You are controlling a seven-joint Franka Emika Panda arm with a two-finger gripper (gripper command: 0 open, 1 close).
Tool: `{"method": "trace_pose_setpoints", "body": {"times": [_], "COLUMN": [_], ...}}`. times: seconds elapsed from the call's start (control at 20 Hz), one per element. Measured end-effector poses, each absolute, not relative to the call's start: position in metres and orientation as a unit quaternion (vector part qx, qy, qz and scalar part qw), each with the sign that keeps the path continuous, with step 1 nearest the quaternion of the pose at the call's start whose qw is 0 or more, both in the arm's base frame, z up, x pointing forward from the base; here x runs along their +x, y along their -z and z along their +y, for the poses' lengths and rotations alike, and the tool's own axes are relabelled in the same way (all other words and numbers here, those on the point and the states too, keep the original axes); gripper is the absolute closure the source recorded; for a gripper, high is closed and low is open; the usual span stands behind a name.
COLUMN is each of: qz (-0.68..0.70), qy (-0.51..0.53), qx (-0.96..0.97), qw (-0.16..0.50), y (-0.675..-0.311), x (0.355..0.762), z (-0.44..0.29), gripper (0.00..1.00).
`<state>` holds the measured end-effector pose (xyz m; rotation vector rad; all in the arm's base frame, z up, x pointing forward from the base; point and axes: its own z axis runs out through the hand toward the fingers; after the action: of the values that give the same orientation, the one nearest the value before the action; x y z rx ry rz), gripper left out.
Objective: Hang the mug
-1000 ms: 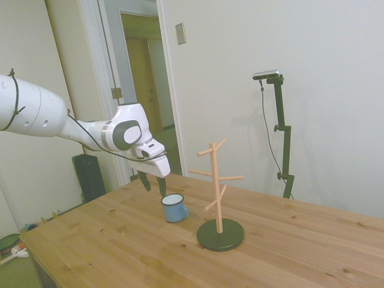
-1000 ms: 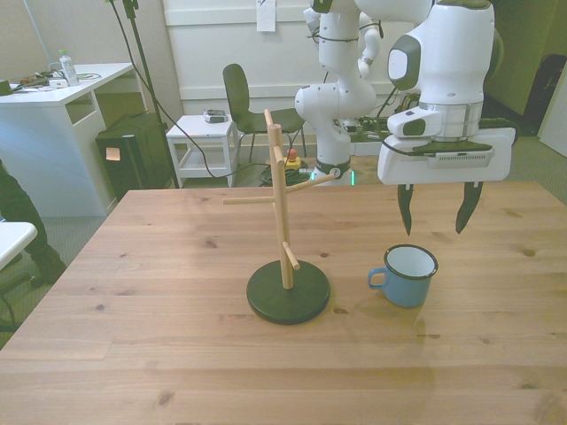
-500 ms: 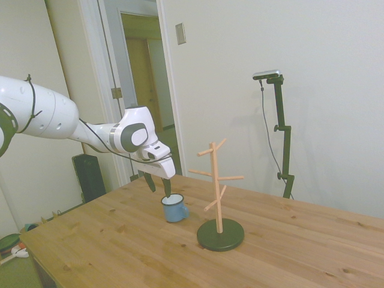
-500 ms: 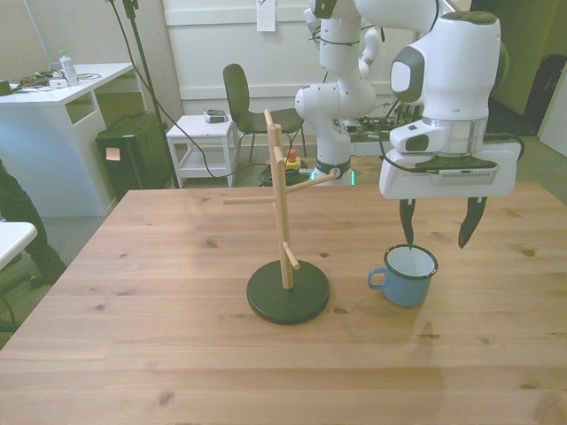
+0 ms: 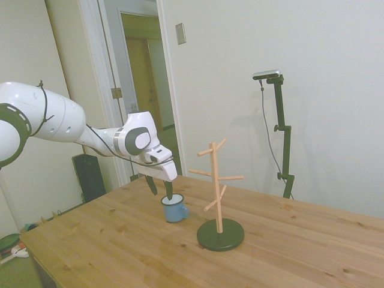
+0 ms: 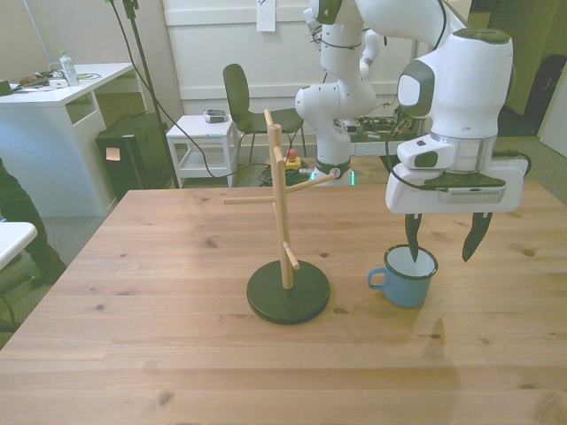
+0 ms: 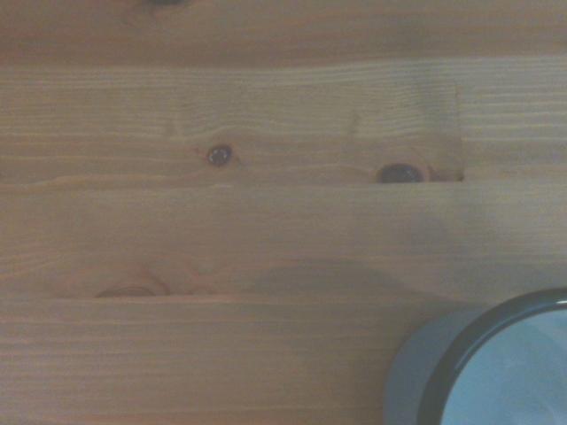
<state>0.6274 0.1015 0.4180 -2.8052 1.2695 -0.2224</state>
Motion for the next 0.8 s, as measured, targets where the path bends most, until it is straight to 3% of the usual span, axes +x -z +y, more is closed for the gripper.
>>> {"method": "trace_pose_setpoints", "body": {"times": [0.35,0.4,0.8], "qz": [0.410,0.410,0.409], "qy": [0.072,0.072,0.074], "qx": [-0.909,-0.909,-0.909], "qw": [0.020,0.019,0.011], "y": [-0.397,-0.395,-0.390], "x": [0.633,0.633,0.633], "z": [0.103,0.102,0.104], "gripper": [0.00,1.00,1.00]}}
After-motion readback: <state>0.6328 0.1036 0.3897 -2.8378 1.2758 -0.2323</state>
